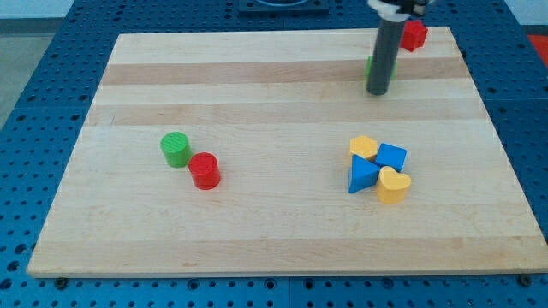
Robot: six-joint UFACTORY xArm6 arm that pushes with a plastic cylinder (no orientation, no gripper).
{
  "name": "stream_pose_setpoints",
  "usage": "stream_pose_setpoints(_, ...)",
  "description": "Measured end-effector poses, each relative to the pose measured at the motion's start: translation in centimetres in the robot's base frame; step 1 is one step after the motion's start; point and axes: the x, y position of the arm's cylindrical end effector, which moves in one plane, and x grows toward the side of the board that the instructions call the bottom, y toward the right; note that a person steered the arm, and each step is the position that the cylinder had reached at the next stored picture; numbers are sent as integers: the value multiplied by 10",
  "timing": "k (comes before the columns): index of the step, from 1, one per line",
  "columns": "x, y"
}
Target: Place green star left side of red star
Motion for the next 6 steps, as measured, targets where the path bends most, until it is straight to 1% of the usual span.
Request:
stream_pose_setpoints(1,-26,0)
stream_pose_setpoints(4,-79,2)
stream_pose_setpoints(5,-57,-6)
stream_pose_setpoints(6,-20,-51)
